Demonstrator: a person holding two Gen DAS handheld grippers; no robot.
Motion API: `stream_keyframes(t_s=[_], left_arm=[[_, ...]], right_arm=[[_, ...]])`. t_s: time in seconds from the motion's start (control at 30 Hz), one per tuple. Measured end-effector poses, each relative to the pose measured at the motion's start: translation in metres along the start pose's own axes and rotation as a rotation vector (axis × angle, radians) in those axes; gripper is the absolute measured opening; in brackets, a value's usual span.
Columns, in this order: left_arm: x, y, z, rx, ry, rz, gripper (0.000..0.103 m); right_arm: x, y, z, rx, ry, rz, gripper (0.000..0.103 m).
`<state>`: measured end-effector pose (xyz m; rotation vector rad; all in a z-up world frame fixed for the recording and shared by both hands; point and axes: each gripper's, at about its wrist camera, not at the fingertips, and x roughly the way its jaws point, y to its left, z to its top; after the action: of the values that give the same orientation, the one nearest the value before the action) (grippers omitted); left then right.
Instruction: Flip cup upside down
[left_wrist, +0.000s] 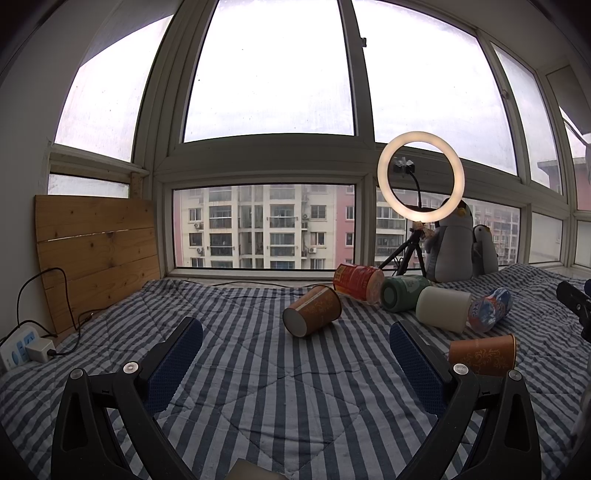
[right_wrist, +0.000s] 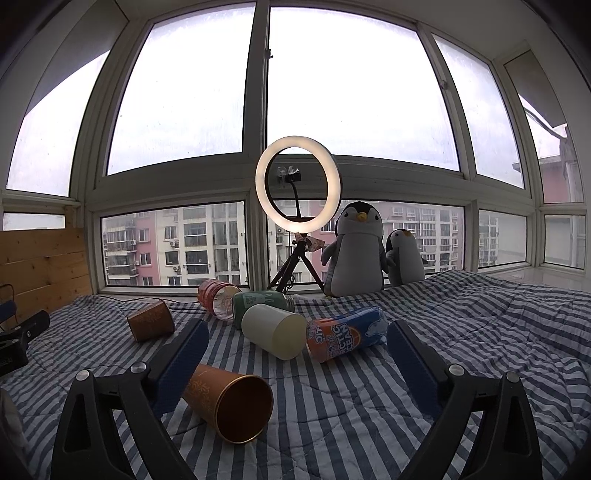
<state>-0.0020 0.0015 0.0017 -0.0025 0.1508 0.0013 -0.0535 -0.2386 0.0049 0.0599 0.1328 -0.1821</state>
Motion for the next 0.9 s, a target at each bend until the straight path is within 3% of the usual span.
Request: stream_keyframes(t_s=[0.9], left_arm=[[0.0,0.0004,0.0001,-0.001,0.0,0.0,0.103]], right_arm=[[0.0005,0.0014,-0.0013,-0.002,0.004,0.002,0.096]])
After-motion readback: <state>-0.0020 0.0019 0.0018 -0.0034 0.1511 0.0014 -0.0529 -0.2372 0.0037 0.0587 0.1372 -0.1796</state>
